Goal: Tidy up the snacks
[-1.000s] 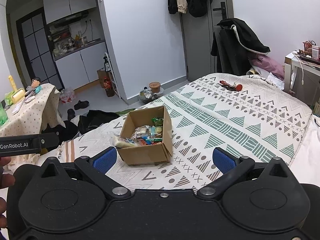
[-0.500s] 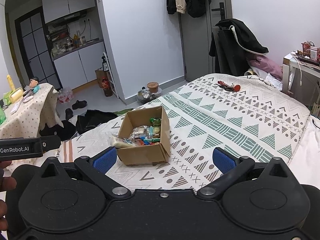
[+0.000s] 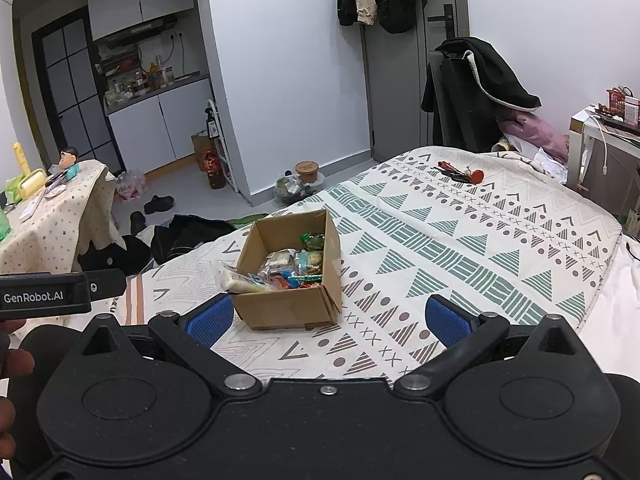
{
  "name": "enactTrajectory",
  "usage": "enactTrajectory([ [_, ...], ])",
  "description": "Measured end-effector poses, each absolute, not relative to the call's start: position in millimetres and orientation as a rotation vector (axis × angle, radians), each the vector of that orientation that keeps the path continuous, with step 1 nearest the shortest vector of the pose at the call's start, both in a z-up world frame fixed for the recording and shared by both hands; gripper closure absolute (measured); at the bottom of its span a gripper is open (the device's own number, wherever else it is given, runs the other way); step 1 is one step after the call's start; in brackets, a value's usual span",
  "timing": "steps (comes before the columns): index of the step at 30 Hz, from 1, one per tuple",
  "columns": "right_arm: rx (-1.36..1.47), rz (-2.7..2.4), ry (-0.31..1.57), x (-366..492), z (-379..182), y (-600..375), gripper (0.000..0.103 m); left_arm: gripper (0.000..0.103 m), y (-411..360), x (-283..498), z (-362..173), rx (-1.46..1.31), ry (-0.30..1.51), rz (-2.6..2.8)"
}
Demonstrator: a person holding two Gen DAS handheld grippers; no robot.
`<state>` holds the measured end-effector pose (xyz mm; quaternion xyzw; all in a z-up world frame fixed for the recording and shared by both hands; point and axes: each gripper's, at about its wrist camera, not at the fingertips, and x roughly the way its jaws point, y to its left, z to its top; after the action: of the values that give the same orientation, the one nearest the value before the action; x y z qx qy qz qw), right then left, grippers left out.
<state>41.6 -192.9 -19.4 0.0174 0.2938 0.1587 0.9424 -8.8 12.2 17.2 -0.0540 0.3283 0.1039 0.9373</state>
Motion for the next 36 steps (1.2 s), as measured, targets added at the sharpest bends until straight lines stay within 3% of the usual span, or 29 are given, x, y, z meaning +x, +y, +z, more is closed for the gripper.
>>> enactTrajectory([
  [36, 0.023, 0.303, 0.615, 38.6, -20.6, -191.2, 0.0, 0.0, 8.0, -16.0, 16.4, -0.107, 0.685, 0.186],
])
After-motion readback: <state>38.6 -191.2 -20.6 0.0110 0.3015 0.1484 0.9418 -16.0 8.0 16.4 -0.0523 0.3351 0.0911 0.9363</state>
